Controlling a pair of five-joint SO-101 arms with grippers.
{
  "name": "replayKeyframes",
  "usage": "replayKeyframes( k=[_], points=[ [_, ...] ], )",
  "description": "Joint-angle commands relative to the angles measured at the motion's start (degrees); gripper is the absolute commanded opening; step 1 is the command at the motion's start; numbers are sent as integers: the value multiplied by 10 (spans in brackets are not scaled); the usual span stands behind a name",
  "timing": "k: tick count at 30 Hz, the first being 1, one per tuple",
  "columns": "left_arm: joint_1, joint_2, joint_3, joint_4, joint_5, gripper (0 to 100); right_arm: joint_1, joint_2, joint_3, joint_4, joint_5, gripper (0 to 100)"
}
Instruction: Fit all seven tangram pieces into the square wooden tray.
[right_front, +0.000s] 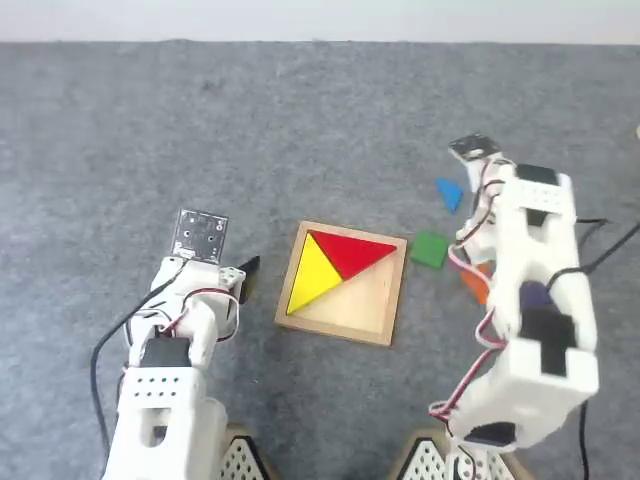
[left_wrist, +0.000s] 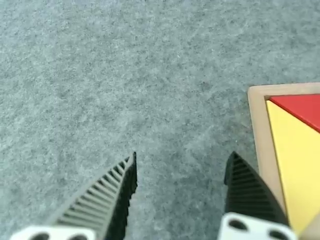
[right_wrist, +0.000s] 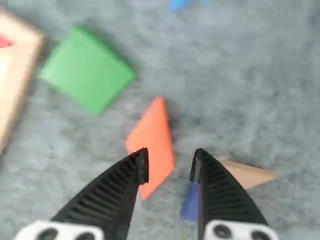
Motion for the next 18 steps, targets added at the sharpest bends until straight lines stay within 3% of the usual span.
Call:
replayKeyframes(
  k=[1, 7, 14, 18],
  points=[
    [2, -10, -4, -14, -9, 280, -42, -97, 42, 10, 36, 155],
    [2, -10, -4, -14, -10, 280, -65, -110, 105, 13, 105, 155],
    [2, -10, -4, -14, -11, 280, -18, -46, 91, -28, 141, 157],
    [2, -10, -4, -14, -11, 280, -7, -22, 82, -51, 157, 250]
  ],
)
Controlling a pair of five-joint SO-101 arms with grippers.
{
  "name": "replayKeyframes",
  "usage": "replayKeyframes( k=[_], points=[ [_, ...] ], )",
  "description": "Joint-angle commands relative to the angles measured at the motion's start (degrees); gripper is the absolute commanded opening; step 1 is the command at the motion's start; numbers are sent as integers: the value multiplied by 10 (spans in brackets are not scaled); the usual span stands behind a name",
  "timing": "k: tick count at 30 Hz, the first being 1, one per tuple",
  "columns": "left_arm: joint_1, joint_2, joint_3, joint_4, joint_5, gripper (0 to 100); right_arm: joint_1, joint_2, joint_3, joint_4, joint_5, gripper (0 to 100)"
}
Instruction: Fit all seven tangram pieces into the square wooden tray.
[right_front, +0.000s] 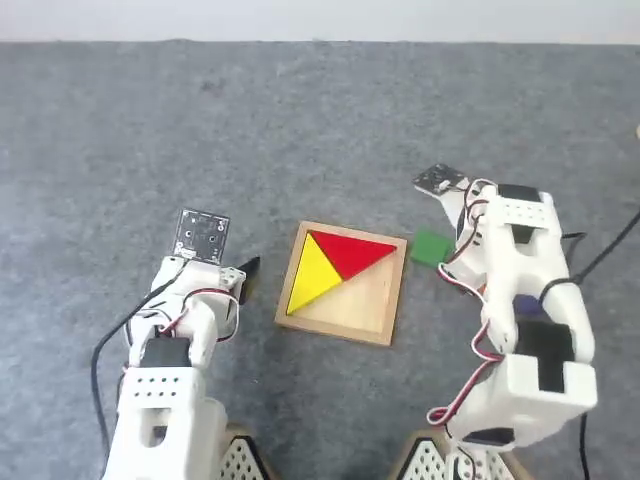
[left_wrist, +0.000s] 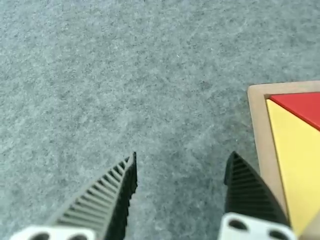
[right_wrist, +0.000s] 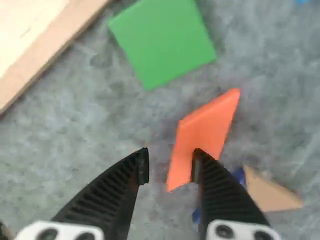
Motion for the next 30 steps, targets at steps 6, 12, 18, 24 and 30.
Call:
replayKeyframes(
  k=[6, 12, 18, 24, 30],
  points=[
    [2, -9, -4, -14, -4, 280, 10, 15, -23, -33, 46, 378],
    [2, -9, -4, -14, -4, 280, 8, 18, -23, -33, 42, 380],
    [2, -9, -4, -14, -4, 280, 7, 11, -3, -29, 21, 380],
    [2, -9, -4, -15, -4, 280, -8, 0, -2, -6, -2, 380],
    [2, -9, -4, -15, -4, 280, -22, -150, 11, 33, -19, 380]
  ],
)
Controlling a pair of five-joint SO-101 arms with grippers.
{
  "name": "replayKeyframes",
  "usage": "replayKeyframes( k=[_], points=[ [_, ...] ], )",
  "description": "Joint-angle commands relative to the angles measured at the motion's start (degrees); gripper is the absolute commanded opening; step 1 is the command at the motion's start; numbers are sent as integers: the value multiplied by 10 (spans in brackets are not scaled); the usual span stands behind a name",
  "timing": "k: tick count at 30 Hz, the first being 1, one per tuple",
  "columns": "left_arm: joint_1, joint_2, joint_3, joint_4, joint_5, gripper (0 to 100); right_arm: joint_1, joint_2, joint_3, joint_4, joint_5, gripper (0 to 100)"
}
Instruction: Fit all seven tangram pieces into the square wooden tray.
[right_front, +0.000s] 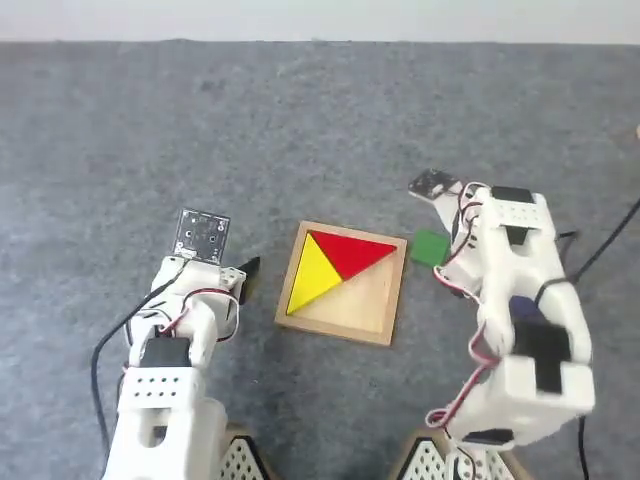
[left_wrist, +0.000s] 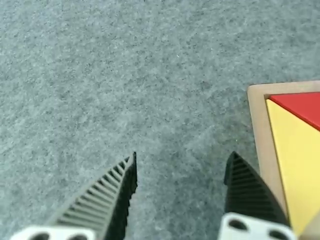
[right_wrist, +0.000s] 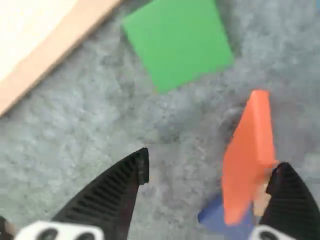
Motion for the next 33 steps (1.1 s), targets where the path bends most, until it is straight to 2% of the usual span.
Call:
replayKeyframes(
  k=[1, 6, 8, 15, 24, 28, 33],
  points=[
    [2, -9, -4, -15, -4, 280, -5, -162, -2, 39, -19, 380],
    [2, -9, -4, -15, -4, 280, -2, -265, 0, 101, -1, 380],
    [2, -10, -4, -15, -4, 280, -2, -266, 11, 91, 0, 380],
    [1, -10, -4, -15, -4, 280, 42, -157, 39, -6, 17, 380],
    [-1, -9, -3, -14, -4, 280, 35, -95, -7, 5, 43, 380],
    [-3, -13, 4, -12, -4, 280, 36, -78, -9, 5, 14, 380],
    [-3, -14, 21, -15, -4, 280, 32, -60, -11, -31, 13, 380]
  ],
)
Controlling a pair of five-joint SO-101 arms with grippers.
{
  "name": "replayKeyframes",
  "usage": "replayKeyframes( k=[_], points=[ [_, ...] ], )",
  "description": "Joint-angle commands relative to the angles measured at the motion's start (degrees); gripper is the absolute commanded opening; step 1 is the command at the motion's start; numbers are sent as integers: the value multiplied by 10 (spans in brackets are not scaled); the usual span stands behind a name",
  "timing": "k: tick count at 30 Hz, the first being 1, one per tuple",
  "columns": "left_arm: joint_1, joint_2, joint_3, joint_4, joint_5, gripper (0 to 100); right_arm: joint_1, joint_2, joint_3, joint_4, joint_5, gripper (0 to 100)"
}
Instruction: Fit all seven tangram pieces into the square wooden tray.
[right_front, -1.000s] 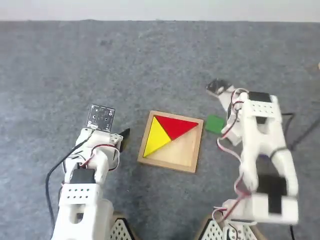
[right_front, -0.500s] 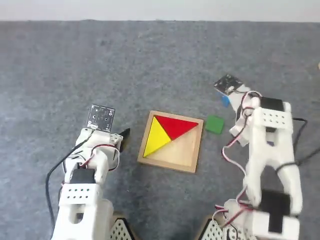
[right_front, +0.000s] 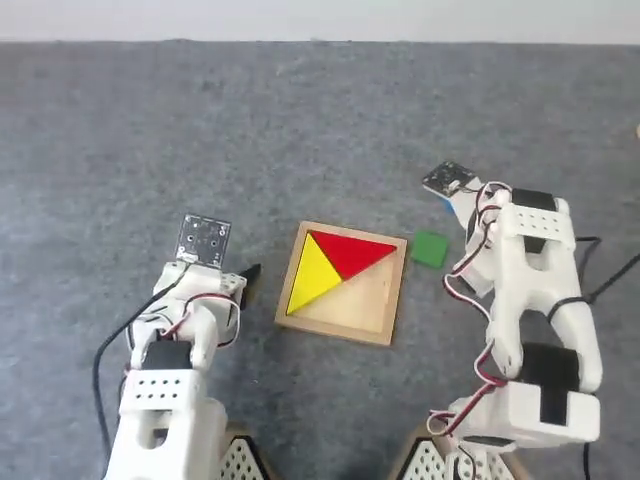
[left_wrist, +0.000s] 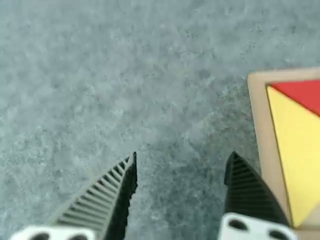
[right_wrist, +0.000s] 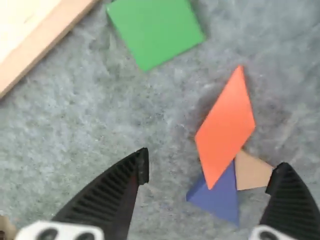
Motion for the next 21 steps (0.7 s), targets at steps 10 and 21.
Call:
replayKeyframes(
  k=[10, 21],
  points=[
    [-1, -12, 15, -16, -5, 280, -4, 92, -91, -69, 33, 380],
    [1, -12, 29, -54, -5, 280, 25, 173, -197, -46, 32, 380]
  ],
)
